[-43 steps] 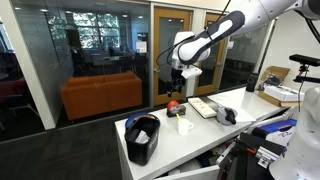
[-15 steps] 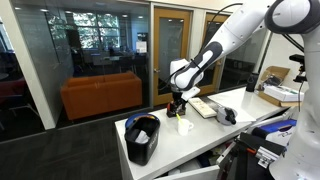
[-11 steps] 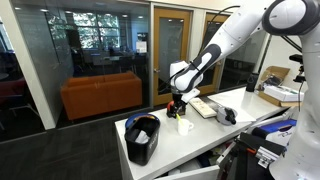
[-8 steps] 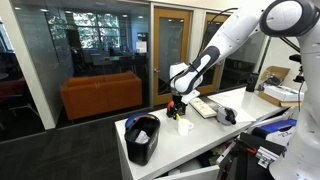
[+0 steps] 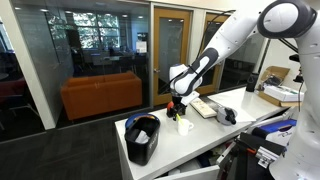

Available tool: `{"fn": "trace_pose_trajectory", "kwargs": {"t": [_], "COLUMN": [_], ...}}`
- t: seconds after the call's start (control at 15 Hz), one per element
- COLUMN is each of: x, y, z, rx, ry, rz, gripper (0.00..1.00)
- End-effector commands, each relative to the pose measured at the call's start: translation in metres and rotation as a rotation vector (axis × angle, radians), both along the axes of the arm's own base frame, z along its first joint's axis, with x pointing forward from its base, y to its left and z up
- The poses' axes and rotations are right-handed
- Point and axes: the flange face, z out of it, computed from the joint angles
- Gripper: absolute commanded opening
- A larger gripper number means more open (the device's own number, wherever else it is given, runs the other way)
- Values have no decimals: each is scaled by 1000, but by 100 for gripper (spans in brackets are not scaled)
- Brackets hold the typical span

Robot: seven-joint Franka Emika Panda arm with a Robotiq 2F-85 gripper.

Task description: Take the yellow pen out of the white mug

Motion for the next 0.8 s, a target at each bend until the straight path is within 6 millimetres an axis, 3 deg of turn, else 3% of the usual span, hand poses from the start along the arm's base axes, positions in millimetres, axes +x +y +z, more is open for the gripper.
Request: {"fn": "trace_pose_trajectory", "kwargs": {"t": [0.0,0.07,0.13,0.2,0.4,0.73], "x": [6,6,6,6,6,5], "y": [-2,-3,-3,-3,-4,-5], "z": [-3,-3,-3,-2,-2,1], "rx": [3,3,3,4,4,6], "ry": [-18,-18,-19,-21,-24,-32], "rz": [-14,-14,-15,-16,-17,-19], "gripper": [100,100,94,73,62,26]}}
